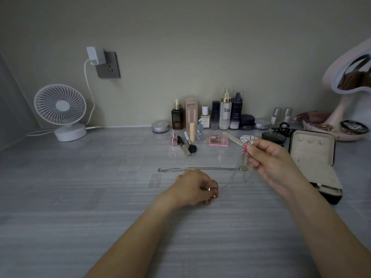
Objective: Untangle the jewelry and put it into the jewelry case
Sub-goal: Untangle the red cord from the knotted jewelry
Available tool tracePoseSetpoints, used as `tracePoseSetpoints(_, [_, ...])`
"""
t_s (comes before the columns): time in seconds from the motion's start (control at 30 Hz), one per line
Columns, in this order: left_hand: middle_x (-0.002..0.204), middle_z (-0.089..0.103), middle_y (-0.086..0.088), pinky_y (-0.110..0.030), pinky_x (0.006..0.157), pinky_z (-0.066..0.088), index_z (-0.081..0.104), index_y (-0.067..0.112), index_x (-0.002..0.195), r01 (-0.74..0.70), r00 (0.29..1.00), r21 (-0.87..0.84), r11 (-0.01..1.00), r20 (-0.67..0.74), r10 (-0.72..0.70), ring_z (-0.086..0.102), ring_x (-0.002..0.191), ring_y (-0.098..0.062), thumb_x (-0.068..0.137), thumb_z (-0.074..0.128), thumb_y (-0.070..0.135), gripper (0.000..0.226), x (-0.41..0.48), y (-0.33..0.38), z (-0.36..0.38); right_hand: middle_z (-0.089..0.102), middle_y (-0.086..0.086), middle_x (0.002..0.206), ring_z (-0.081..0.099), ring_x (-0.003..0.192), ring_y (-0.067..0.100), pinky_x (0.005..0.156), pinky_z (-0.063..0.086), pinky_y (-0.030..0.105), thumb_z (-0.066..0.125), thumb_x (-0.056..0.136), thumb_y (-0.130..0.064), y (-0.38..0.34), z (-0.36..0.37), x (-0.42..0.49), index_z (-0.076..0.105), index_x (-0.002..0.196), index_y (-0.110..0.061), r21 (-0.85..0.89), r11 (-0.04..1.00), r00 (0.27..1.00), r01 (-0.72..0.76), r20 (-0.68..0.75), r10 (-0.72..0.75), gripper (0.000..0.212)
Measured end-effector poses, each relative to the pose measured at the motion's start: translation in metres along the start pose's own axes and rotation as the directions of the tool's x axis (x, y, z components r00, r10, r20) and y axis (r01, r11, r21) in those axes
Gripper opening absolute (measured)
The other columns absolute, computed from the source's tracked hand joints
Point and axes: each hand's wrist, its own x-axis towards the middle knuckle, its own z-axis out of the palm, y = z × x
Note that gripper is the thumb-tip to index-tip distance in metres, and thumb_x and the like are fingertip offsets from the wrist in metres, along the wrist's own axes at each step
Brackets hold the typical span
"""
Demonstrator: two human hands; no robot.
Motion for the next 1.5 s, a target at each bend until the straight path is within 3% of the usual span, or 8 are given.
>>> tracePoseSetpoints(0.1, [0.093,0.065,0.005,-0.041,0.088,0.051,0.069,0.026,0.083,0.068,0.997,-0.098,0.993,-0.013,-0.07,0.062,0.09,-0.015,0.077,0.067,0.03,0.008,0.001,-0.004,-0.008,0.053,-0.005,0.054,0.039,0.046,0.004,0.049,0.035,0.013,0.053,0.091,-0.008,-0.001,-0.008,-0.002,0.061,0.079,-0.005,-0.354,0.93,0.994,-0.101,-0.001,0.108,0.015])
tracePoseSetpoints(0.23, [0.081,0.065,-0.002,-0.034,0.079,0.053,0.066,0.008,0.093,0.05,0.999,-0.267,0.962,0.029,-0.044,0.061,0.073,-0.013,0.084,0.064,0.006,0.01,-0.002,-0.004,-0.018,0.056,-0.001,0.059,0.044,0.055,0.01,0.053,0.035,0.021,0.065,0.085,-0.016,0.008,-0.014,0.0,0.067,0.076,-0.007,-0.788,0.59,0.958,-0.174,0.004,0.288,0.013])
tracePoseSetpoints(0.4, [0.077,0.063,0.003,-0.021,0.072,0.051,0.064,0.01,0.093,0.037,0.999,-0.365,0.93,0.051,-0.02,0.058,0.069,-0.005,0.085,0.061,0.001,0.013,-0.004,-0.003,-0.02,0.065,-0.004,0.066,0.058,0.064,0.011,0.063,0.045,0.022,0.076,0.072,-0.025,0.018,-0.006,-0.005,0.071,0.067,-0.022,-0.943,0.285,0.957,-0.17,-0.089,0.275,0.007])
tracePoseSetpoints(0.6, [0.075,0.059,0.003,-0.019,0.072,0.049,0.064,0.016,0.089,0.025,0.998,-0.408,0.913,0.067,0.003,0.056,0.068,-0.005,0.085,0.059,-0.004,0.022,-0.005,-0.004,-0.021,0.059,-0.006,0.067,0.058,0.075,0.016,0.063,0.041,0.027,0.073,0.072,-0.04,0.018,-0.003,-0.009,0.072,0.07,-0.018,-0.989,0.121,0.974,-0.09,-0.062,0.217,0.023])
tracePoseSetpoints(0.77, [0.079,0.063,0.0,-0.025,0.078,0.051,0.064,0.02,0.083,-0.014,0.998,-0.457,0.889,0.05,0.041,0.06,0.074,-0.009,0.084,0.06,-0.005,0.026,-0.004,-0.005,-0.02,0.064,-0.009,0.098,0.053,0.095,0.006,0.081,0.039,0.021,0.071,0.077,-0.037,0.025,0.02,-0.013,0.07,0.102,-0.025,-0.901,0.39,0.963,0.193,0.25,0.101,0.028])
tracePoseSetpoints(0.9, [0.076,0.064,0.004,-0.014,0.07,0.051,0.063,0.008,0.089,-0.027,0.998,-0.514,0.857,0.035,0.053,0.061,0.066,0.003,0.084,0.058,-0.009,0.019,-0.006,-0.003,-0.021,0.066,-0.004,0.091,0.058,0.087,0.011,0.082,0.046,0.03,0.072,0.076,-0.036,0.04,0.033,-0.015,0.071,0.092,-0.021,-0.88,0.377,0.931,0.289,0.35,0.103,0.022])
tracePoseSetpoints(1.23, [0.093,0.069,-0.007,-0.018,0.082,0.051,0.065,0.0,0.102,0.029,0.998,-0.439,0.898,0.069,0.002,0.064,0.082,-0.007,0.086,0.055,-0.007,0.02,-0.007,-0.002,-0.022,0.063,-0.007,0.066,0.055,0.053,-0.005,0.057,0.04,0.011,0.054,0.092,-0.013,0.026,0.031,-0.014,0.062,0.072,-0.021,-0.632,0.773,0.959,0.048,0.245,0.141,0.023])
tracePoseSetpoints(1.5, [0.092,0.066,-0.003,-0.032,0.086,0.05,0.065,0.014,0.094,0.008,0.999,-0.487,0.873,0.044,0.016,0.06,0.086,-0.012,0.087,0.062,0.014,0.007,-0.007,0.009,-0.016,0.043,-0.014,0.038,0.034,0.04,0.0,0.046,0.029,0.015,0.052,0.093,-0.016,0.023,0.034,-0.017,0.064,0.077,-0.013,-0.519,0.855,0.968,-0.012,0.209,0.141,0.021])
